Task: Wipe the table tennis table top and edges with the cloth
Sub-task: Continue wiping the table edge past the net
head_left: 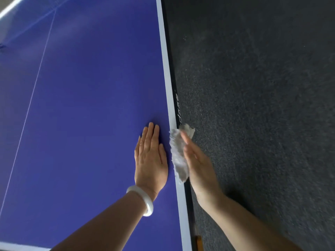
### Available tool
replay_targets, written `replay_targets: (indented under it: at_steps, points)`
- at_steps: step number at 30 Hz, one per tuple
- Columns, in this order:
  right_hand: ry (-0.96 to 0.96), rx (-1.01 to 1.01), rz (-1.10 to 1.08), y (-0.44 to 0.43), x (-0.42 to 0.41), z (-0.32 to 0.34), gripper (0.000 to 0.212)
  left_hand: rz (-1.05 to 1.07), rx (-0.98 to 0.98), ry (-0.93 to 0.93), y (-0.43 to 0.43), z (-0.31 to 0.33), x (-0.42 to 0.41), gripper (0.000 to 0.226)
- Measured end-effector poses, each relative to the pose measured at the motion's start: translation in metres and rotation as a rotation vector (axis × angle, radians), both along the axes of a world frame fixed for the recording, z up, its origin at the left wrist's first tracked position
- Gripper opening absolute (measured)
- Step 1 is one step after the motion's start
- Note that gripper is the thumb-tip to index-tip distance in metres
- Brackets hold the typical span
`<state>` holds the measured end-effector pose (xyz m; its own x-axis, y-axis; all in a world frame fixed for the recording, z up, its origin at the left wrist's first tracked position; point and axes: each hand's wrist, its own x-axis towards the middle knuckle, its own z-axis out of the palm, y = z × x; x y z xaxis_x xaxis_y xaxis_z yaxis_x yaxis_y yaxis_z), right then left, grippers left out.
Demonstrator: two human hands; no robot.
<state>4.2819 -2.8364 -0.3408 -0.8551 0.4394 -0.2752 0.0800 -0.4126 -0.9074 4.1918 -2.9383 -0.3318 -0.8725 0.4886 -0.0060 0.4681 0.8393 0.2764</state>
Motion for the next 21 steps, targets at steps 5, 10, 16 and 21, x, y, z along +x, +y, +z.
replay_targets:
  at_steps: [5, 10, 16, 21]
  points:
    - [-0.157, -0.146, -0.201, 0.006, -0.004, -0.017, 0.051, -0.015, -0.025, -0.001, 0.001, 0.003, 0.000, 0.058]
    - [-0.296, 0.099, -0.018, -0.010, -0.036, -0.018, 0.077, -0.032, -0.061, -0.008, -0.001, 0.001, 0.001, 0.059]
    - [-0.320, 0.192, 0.065, 0.022, -0.111, -0.025, 0.065, -0.030, -0.071, 0.029, 0.000, 0.000, 0.000, 0.057]
    - [-0.317, 0.128, -0.030, 0.051, -0.159, -0.020, 0.063, -0.025, -0.092, 0.038, 0.000, -0.001, -0.001, 0.056]
